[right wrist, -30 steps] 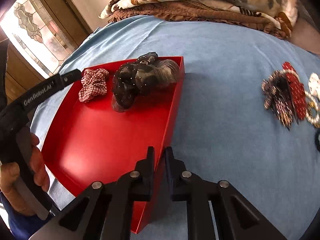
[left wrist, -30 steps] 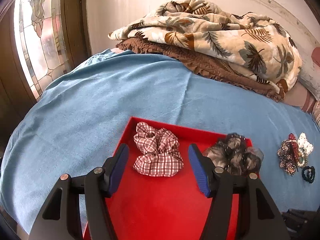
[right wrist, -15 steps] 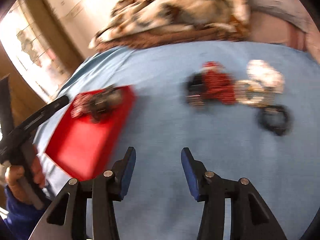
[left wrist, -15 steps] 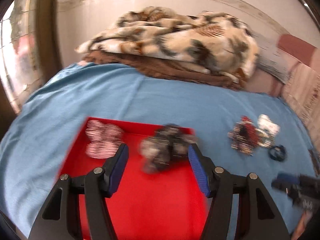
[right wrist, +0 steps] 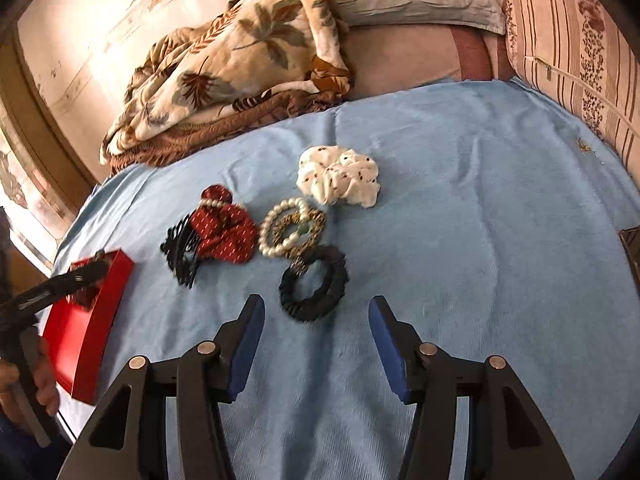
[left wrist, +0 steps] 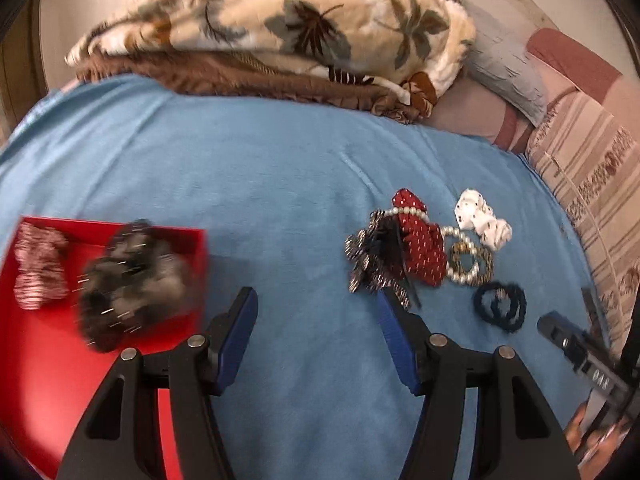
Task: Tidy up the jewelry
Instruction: 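Grasp the black claw clip with the left tool while the right tool grasps the black beaded bracelet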
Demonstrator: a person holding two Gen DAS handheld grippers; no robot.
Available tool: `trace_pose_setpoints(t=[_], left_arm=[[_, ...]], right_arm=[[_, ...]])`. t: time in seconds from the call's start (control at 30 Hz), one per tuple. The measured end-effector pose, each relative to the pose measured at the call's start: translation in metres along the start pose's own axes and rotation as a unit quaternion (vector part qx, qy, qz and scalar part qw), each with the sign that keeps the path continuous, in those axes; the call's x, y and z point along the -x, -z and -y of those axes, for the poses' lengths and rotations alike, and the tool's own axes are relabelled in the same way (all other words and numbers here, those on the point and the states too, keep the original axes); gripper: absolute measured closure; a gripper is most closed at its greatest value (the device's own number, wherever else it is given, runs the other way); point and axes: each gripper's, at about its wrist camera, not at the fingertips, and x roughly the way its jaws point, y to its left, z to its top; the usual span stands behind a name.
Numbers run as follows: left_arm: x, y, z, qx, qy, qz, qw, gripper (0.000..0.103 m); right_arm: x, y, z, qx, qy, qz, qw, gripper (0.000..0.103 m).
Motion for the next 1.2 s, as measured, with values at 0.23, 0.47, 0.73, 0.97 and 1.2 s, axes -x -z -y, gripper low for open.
trace_pose_setpoints(t=[0.23, 0.47, 0.73, 0.97, 1.2], left_arm=[[-0.049, -0.02, 0.012, 0.025, 0.019, -0.022, 0.9993, 0.042], [-0.078, -0.023, 0.015, 0.023, 0.027, -0.049, 0.9982, 0.067], [-0.076, -0.019, 0.03, 0.007, 0.023, -0.035, 0.9991, 0.087], [-0.046, -0.009, 0.037, -0.007, 0.017, -0.022, 0.9996, 0.088], [0.014, 0.007, 0.034, -0.007, 0.041, 0.012, 0.9991, 0.088]], right_arm=[[-0.021, -0.007, 0.007, -0.005, -0.01, 0.003, 1.0, 0.044], [-0.038, -0.009, 0.012, -0.01, -0.004, -0.005, 1.0, 0.044], [-0.051, -0.007, 0.019, -0.013, 0.006, -0.022, 1.0, 0.085], [-0.038, -0.003, 0.023, -0.028, 0.002, -0.008, 1.0, 0.092], [-0.011, 0.007, 0.021, -0.045, 0.0, 0.005, 0.999, 0.092]])
